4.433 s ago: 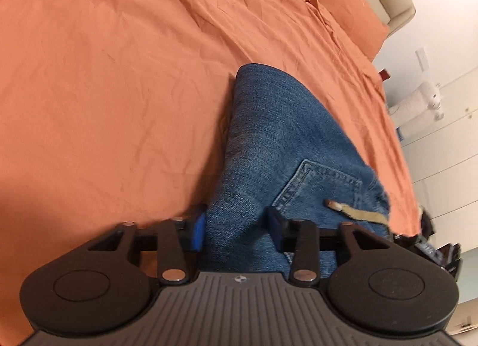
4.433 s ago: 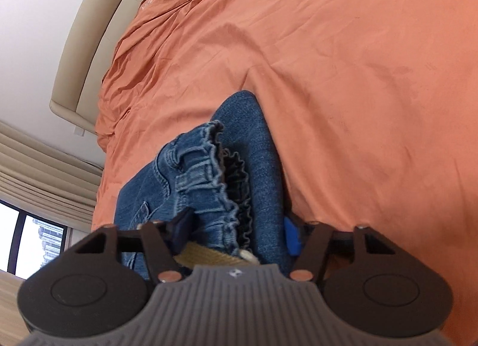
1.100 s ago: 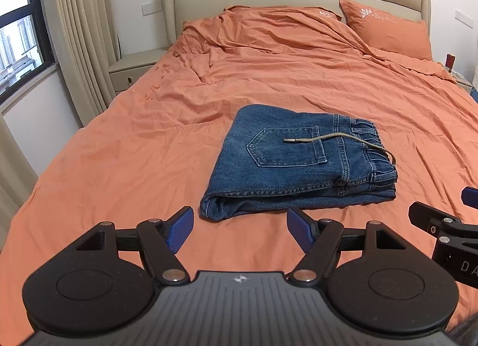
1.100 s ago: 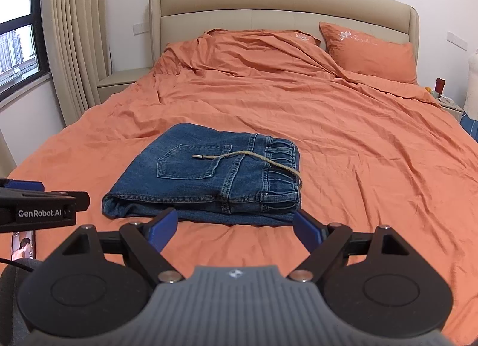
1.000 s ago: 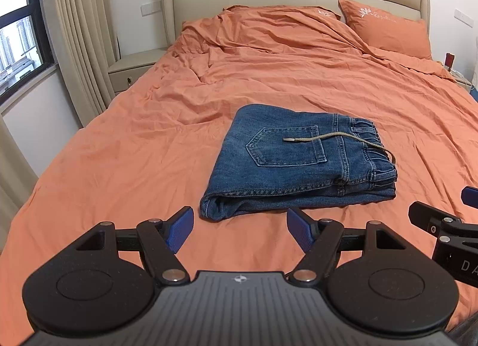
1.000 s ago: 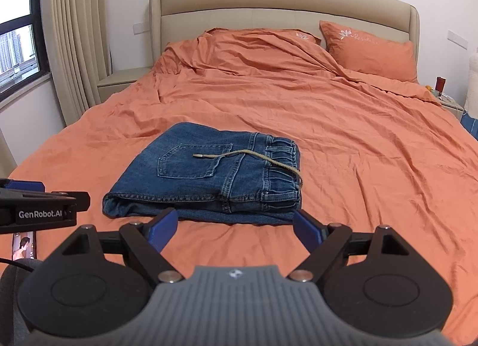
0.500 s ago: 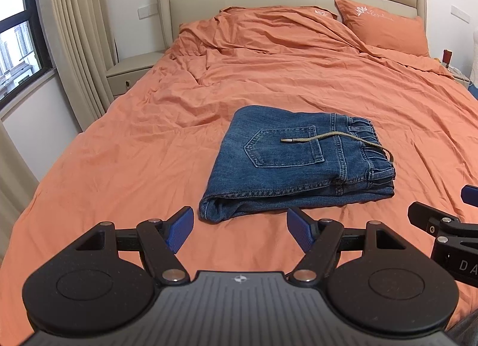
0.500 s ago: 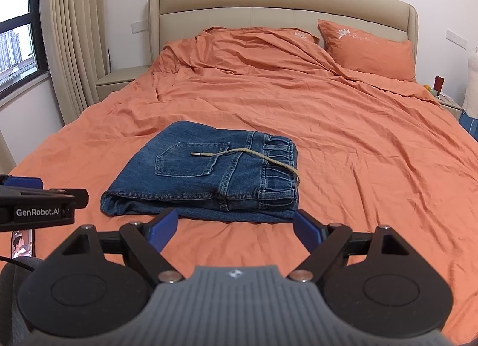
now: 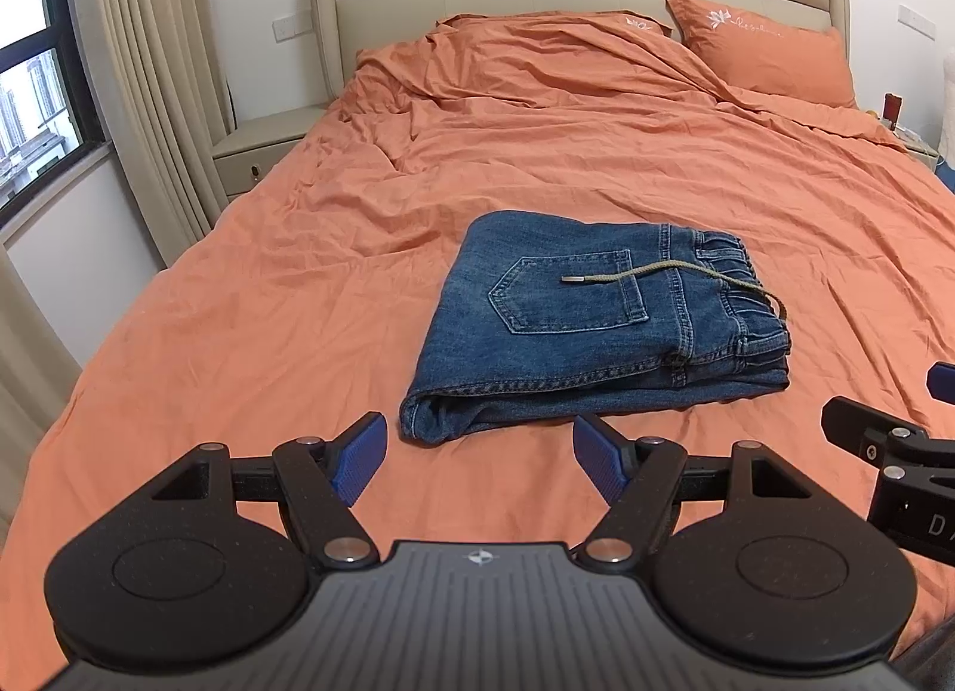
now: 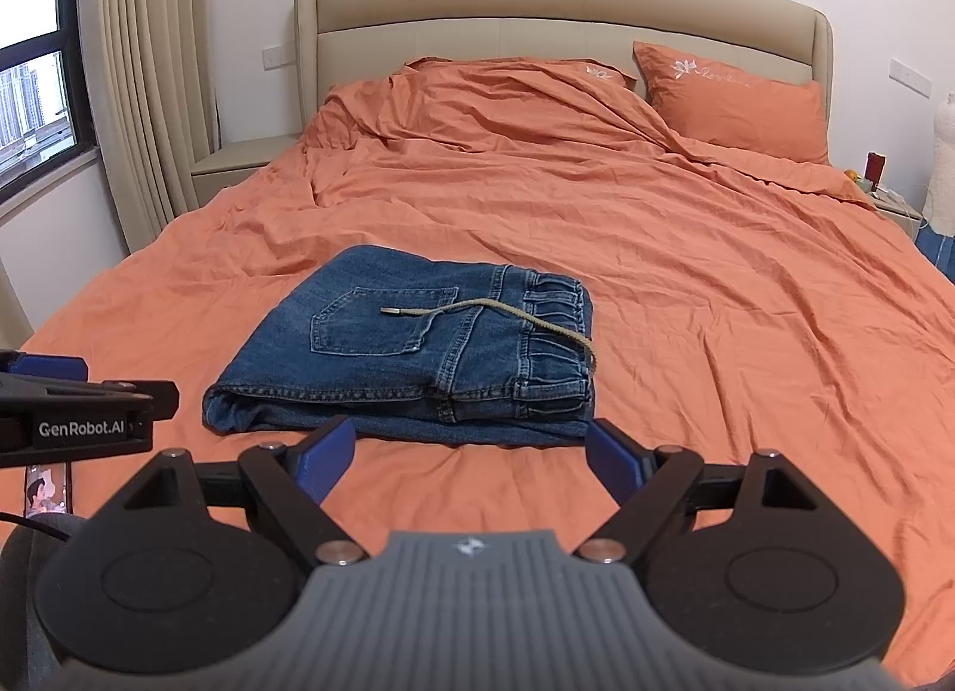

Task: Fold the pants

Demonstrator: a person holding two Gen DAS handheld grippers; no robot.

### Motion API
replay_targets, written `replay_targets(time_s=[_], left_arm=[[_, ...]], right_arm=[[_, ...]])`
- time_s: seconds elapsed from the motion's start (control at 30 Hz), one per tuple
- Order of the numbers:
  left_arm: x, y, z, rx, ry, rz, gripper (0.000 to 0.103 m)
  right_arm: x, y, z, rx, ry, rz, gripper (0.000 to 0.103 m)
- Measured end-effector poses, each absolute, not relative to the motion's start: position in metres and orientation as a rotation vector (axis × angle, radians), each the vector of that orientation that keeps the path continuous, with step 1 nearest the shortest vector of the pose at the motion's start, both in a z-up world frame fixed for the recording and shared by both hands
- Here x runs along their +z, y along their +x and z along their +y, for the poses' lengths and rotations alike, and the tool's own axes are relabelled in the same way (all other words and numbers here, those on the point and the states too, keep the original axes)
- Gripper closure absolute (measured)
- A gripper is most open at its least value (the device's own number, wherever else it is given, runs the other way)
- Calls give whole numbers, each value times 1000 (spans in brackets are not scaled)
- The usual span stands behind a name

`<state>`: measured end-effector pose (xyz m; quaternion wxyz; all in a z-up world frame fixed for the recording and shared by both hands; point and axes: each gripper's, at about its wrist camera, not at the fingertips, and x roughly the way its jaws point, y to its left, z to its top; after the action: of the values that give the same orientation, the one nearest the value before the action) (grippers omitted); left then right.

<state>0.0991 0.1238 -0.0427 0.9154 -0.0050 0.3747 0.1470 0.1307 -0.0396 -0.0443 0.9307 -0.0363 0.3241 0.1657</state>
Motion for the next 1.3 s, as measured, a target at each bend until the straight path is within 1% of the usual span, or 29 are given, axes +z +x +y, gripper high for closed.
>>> replay_targets(time_s=[1.3], left_arm=[[-40, 95, 127, 286, 9, 770, 19]], right_arm=[[-44, 130, -39, 333, -70, 658, 22]])
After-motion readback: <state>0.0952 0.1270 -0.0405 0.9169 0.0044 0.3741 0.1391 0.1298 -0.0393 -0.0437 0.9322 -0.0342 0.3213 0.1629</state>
